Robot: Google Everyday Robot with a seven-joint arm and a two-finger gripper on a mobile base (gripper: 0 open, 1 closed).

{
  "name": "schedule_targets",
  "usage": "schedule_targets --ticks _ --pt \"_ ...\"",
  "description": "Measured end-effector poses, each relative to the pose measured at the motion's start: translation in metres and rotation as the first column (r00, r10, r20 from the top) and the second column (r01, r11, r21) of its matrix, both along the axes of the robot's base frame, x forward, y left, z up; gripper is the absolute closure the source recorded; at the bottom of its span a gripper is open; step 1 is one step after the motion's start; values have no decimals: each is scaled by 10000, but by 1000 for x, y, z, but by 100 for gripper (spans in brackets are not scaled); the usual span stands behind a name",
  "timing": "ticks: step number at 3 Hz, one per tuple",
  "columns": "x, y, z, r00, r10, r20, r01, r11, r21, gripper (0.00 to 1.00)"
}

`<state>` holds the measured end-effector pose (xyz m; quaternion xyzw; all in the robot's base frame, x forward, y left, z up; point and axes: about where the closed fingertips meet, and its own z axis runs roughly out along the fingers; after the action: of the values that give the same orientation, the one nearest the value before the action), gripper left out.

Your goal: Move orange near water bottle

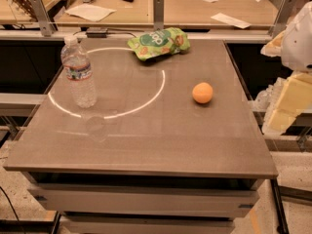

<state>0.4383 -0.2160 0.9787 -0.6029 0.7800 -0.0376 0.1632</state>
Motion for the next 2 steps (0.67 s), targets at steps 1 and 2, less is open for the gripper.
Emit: schedule_targets --ticks 1,2 --pt "0 0 0 10000 0 0 0 10000 0 0" --pt "2 0 5 9999 117 45 -120 9973 726 0"
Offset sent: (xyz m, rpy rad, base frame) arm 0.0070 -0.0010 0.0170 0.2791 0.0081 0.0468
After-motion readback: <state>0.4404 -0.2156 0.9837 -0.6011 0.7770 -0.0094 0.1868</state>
